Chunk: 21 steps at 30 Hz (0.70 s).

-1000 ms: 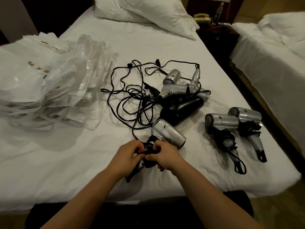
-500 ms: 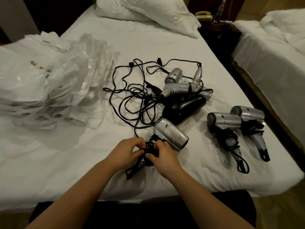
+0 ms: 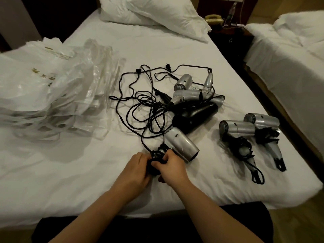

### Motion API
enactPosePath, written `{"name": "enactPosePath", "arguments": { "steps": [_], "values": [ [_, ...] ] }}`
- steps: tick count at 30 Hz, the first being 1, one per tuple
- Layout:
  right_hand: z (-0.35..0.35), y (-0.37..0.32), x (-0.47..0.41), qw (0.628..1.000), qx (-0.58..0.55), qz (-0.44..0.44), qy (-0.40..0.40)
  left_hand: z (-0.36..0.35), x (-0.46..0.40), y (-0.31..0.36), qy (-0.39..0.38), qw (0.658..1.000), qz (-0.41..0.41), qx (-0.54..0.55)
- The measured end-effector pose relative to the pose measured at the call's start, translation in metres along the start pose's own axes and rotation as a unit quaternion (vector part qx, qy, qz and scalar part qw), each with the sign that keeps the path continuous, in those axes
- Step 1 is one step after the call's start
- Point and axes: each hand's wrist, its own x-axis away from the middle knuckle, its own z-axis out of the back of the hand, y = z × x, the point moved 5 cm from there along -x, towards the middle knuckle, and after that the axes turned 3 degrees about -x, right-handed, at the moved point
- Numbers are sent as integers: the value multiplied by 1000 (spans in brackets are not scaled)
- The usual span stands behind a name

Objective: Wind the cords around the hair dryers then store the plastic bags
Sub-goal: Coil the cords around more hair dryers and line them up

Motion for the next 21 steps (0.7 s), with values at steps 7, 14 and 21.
{"name": "enactPosePath", "arguments": {
  "steps": [7,14,21],
  "values": [
    [3,-18,0,990,119,72,15,1,-11,6,41,992,-43,-108],
    [10,-32,5,967,150,204,36,11,-19,3,30,1000,-3,-9],
    [-3,-42,11,930,198,310,4,21,-27,0,24,990,113,84]
  ]
}}
